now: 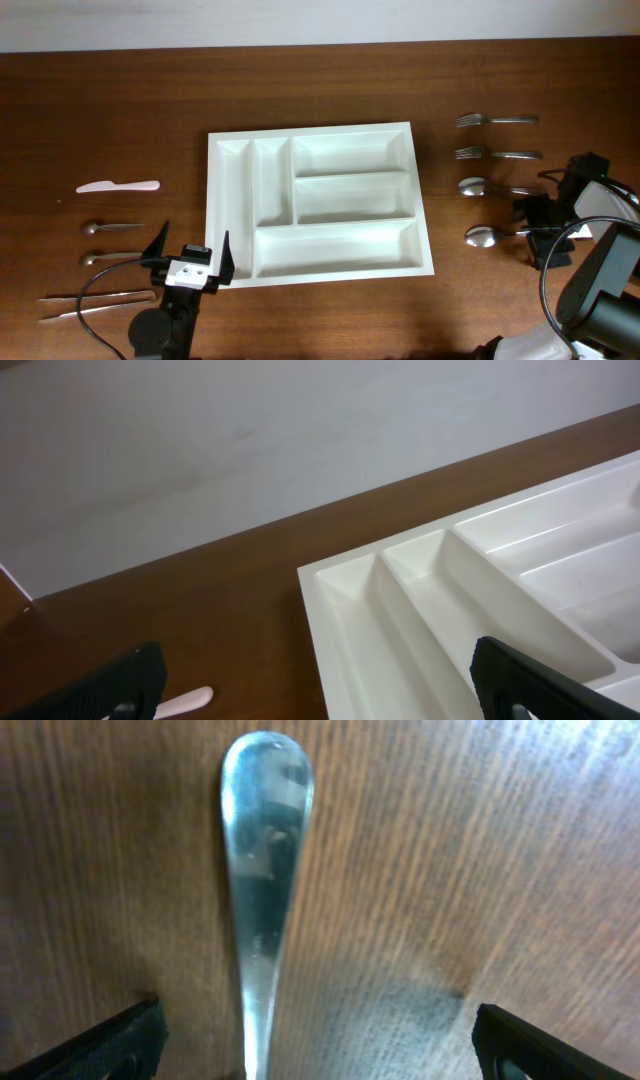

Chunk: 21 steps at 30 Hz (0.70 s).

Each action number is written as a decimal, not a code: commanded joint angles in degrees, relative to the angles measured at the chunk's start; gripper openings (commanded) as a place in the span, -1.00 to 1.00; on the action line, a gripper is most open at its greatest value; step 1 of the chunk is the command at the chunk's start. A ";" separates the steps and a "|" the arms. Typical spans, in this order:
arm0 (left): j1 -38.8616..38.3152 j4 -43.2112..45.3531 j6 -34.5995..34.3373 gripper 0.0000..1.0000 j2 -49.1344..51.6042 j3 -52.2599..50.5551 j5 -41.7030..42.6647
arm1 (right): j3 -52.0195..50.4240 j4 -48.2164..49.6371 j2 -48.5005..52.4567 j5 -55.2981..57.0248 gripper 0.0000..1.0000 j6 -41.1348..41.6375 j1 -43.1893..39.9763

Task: Pack container
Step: 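Move the right gripper over the lowest spoon on the right, then lower the right gripper and grasp the spoon handle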

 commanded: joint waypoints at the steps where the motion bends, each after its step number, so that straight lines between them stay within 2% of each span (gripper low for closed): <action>1: 0.28 0.07 -0.15 0.99 -0.44 -0.48 -0.61 | -0.52 0.74 0.39 -0.98 0.98 -0.17 -0.07; 10: 0.28 0.07 -0.13 0.99 -0.44 -0.48 -0.61 | -0.55 0.11 0.94 -0.96 0.98 -0.13 -0.07; 21: 0.28 0.07 -0.15 0.99 -0.44 -0.48 -0.61 | -0.55 -1.33 6.58 -0.92 0.98 -0.15 -0.07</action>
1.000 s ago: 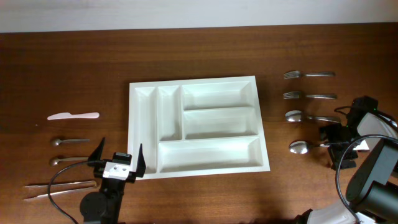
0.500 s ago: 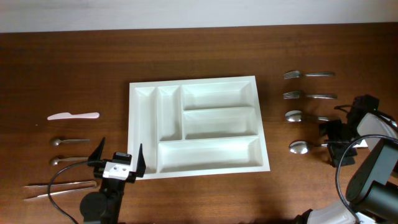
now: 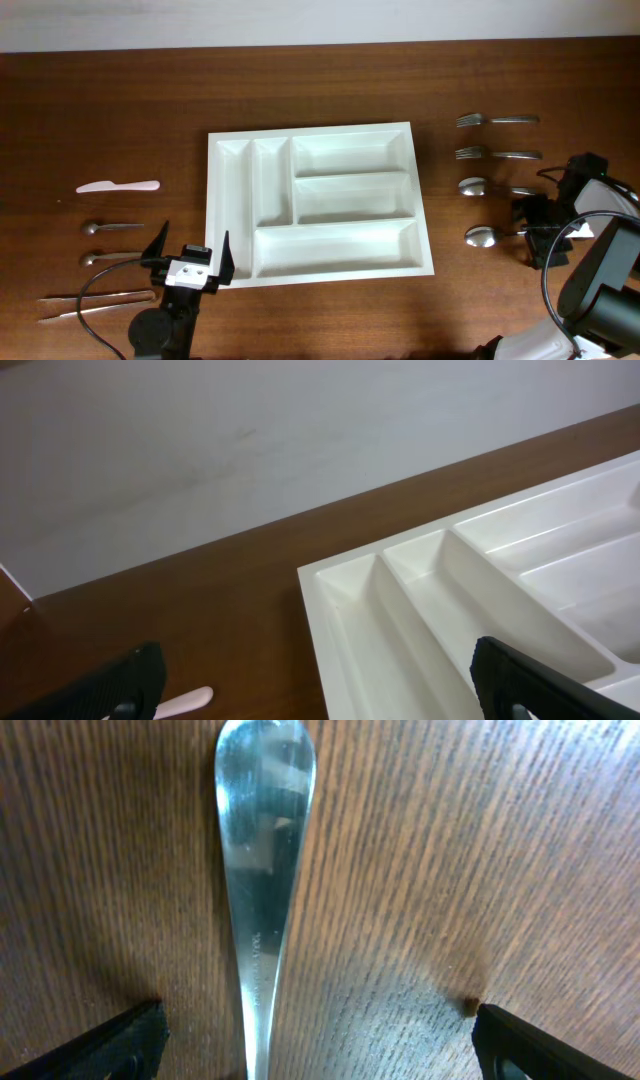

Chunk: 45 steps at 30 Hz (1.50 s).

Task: Pack container
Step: 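Lower the right gripper and grasp the spoon handle, then lift the spoon and carry it into the tray's top compartment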

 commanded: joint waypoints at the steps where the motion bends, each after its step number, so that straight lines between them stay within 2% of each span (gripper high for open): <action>1: 0.28 0.07 -0.15 0.99 -0.44 -0.48 -0.61 | -1.46 -0.33 4.98 0.35 0.98 -0.09 -0.07; 5: 0.28 0.07 -0.13 0.99 -0.44 -0.48 -0.61 | -1.46 -0.35 5.57 0.37 0.98 -0.09 -0.07; 9: 0.28 0.07 -0.15 0.99 -0.44 -0.48 -0.61 | -1.46 -0.20 5.57 0.37 0.22 -0.07 -0.07; 17: 0.28 0.07 -0.15 0.99 -0.44 -0.48 -0.61 | -1.46 -0.42 5.57 -0.57 -0.24 -0.07 -0.07; 21: 0.28 0.07 -0.15 0.99 -0.44 -0.48 -0.61 | -1.46 -0.44 5.57 -1.77 -0.55 -0.09 -0.04; 28: 0.28 0.07 -0.13 0.98 -0.44 -0.48 -0.61 | -1.42 -1.07 5.57 -1.81 -0.73 -0.11 -0.04; 30: 0.28 0.07 -0.13 0.99 -0.44 -0.48 -0.61 | -1.25 -1.36 5.55 -1.81 -0.82 -0.59 -0.04; 31: 0.28 0.07 -0.15 0.98 -0.44 -0.48 -0.61 | -1.03 -1.42 5.55 -1.84 -0.92 -1.14 -0.04; 38: 0.28 0.07 -0.15 0.98 -0.44 -0.48 -0.61 | 4.55 -5.77 5.44 -1.77 -0.92 -1.20 1.84; 45: 0.28 0.07 -0.15 0.98 -0.44 -0.48 -0.61 | 16.83 -12.41 5.33 -1.79 -0.92 -1.18 8.35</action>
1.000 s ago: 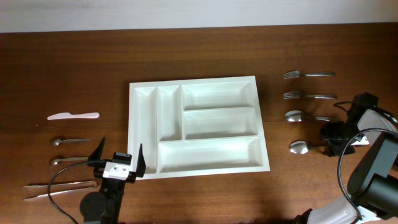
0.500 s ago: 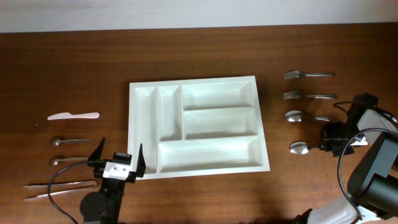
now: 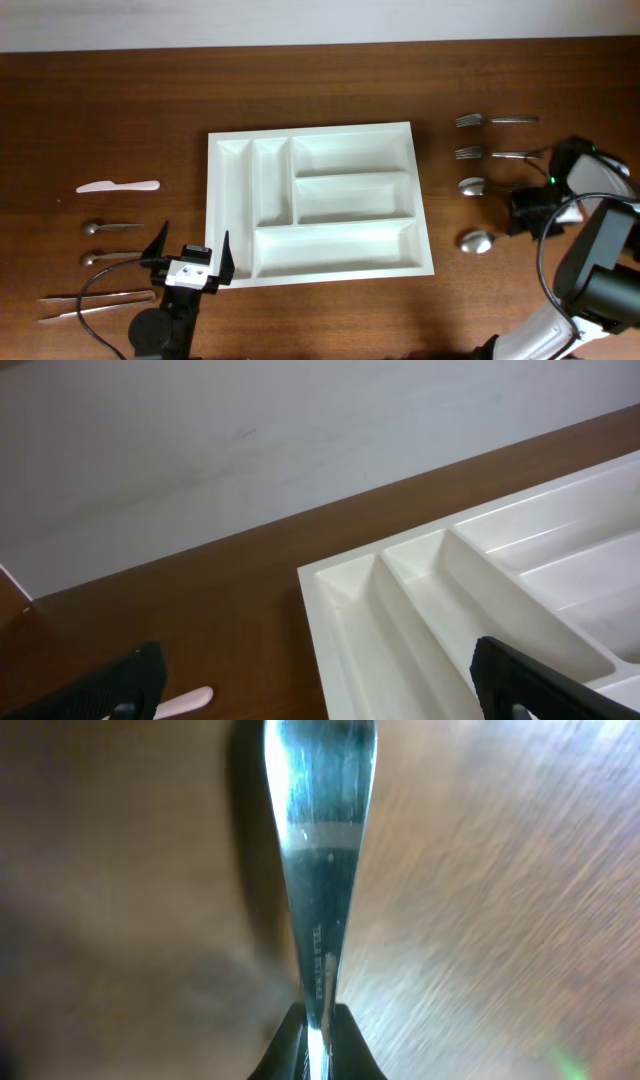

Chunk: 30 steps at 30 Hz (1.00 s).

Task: Pack container
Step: 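Lift the spoon and carry it into the tray's top compartment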

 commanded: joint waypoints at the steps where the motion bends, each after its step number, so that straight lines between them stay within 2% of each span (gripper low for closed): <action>1: 0.28 0.07 -0.15 0.98 -0.44 -0.48 -0.61 | 9.01 -2.34 -0.07 0.68 -0.92 -0.17 5.01; 7: 0.28 0.07 -0.15 0.99 -0.44 -0.48 -0.61 | 22.71 -6.88 -0.07 -1.09 -0.93 0.13 12.85; 11: 0.28 0.07 -0.13 0.99 -0.44 -0.48 -0.61 | 30.10 -8.00 -0.07 -5.14 -0.93 7.65 19.82; 23: 0.28 0.07 -0.15 0.98 -0.44 -0.48 -0.61 | 30.69 0.39 0.31 -2.49 -0.88 28.76 39.32; 30: 0.28 0.07 -0.15 0.99 -0.44 -0.48 -0.61 | 30.64 1.40 1.36 2.01 -0.81 40.92 45.70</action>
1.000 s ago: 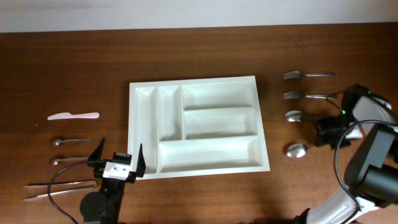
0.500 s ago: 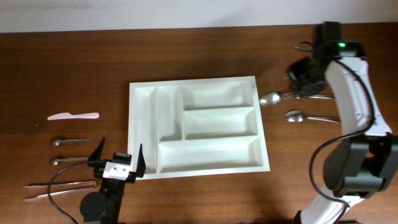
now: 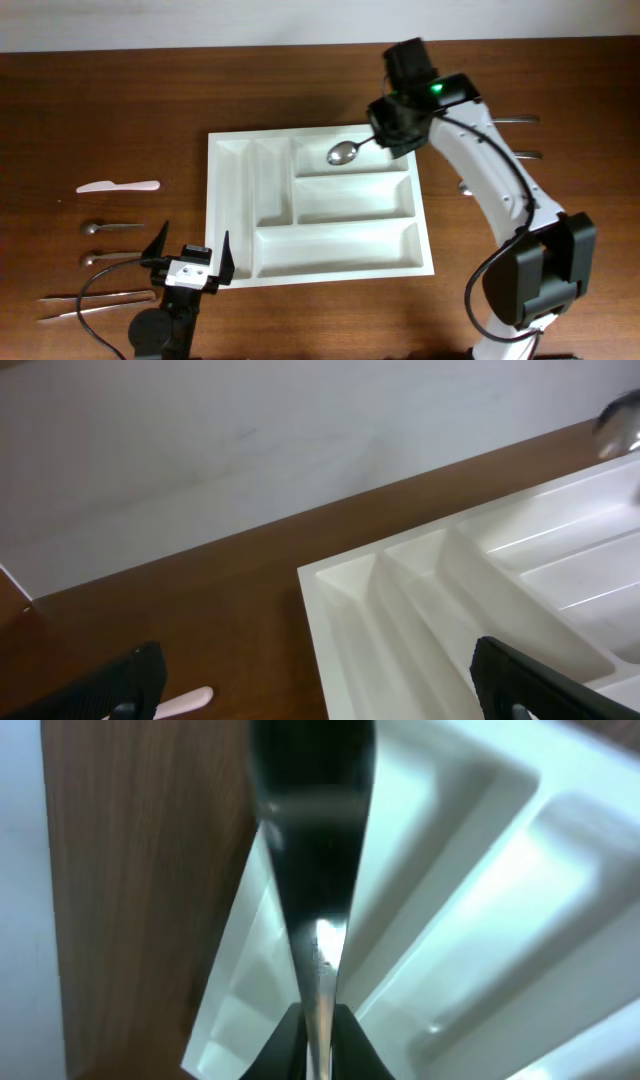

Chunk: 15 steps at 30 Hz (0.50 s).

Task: Pack container
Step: 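Lift the spoon and carry it into the tray's top compartment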

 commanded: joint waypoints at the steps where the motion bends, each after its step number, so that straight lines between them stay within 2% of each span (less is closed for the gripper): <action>1: 0.28 0.04 -0.13 0.99 -0.44 -0.48 -0.61 | 0.61 -0.02 1.62 3.43 -0.81 9.33 2.23; 11: 0.28 0.04 -0.13 0.99 -0.44 -0.48 -0.61 | 0.61 -0.24 7.30 1.49 -0.78 11.56 3.30; 13: 0.28 0.04 -0.15 0.98 -0.44 -0.48 -0.61 | 0.61 -0.22 7.41 1.46 -0.68 10.99 3.23; 15: 0.28 0.04 -0.15 0.98 -0.44 -0.48 -0.61 | 0.61 -0.20 7.39 1.64 -0.42 9.86 2.91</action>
